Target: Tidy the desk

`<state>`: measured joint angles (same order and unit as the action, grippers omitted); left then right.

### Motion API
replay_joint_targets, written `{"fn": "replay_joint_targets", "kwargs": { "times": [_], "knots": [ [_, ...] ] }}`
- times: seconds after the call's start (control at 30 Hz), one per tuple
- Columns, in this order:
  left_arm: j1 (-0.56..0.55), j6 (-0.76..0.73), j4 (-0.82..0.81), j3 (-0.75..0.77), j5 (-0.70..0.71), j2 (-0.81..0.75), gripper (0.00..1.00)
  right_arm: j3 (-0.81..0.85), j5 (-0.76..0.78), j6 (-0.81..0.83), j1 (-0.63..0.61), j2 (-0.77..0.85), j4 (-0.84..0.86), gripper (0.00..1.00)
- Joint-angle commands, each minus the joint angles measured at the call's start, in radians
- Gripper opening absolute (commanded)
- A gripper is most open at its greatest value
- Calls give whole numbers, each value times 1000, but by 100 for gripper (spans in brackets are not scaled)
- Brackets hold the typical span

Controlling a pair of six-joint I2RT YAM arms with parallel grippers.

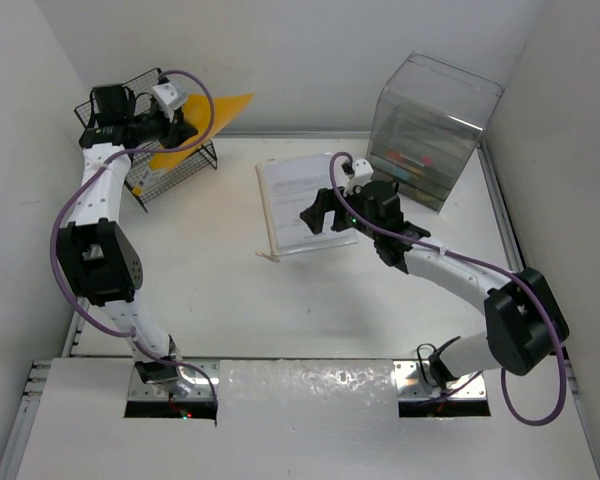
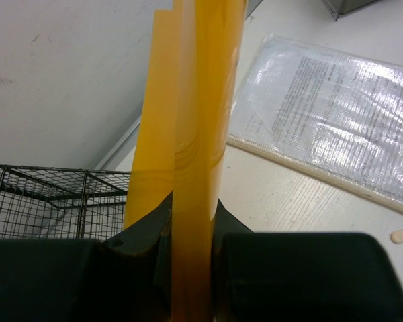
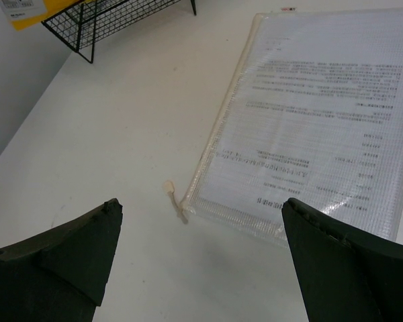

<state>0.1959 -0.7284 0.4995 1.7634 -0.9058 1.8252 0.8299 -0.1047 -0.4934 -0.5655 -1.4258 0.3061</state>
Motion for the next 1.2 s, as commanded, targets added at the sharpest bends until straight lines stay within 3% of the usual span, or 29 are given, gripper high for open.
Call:
{"fn": "replay_joint_targets", "kwargs": {
  "times": [0.0,0.2,0.37,0.9,1.03,1.17],
  "knots": [
    [5,50,145,-5,24,-9,0,-3,8,13,-4,45,31,99],
    [13,161,-10,42,247,-73,0,-3,2,16,-4,65,22,99],
    [16,205,-70,120,320,-98,0,-15,8,26,-5,80,36,99],
    [39,302,-98,309,251,-150,0,18,7,58,-5,85,5,99],
    [106,380,-243,360,248,-149,0,32,2,76,-7,77,-13,99],
    [200,631,-534,343,170,-109,0,51,3,90,-5,64,-22,99]
  ]
}}
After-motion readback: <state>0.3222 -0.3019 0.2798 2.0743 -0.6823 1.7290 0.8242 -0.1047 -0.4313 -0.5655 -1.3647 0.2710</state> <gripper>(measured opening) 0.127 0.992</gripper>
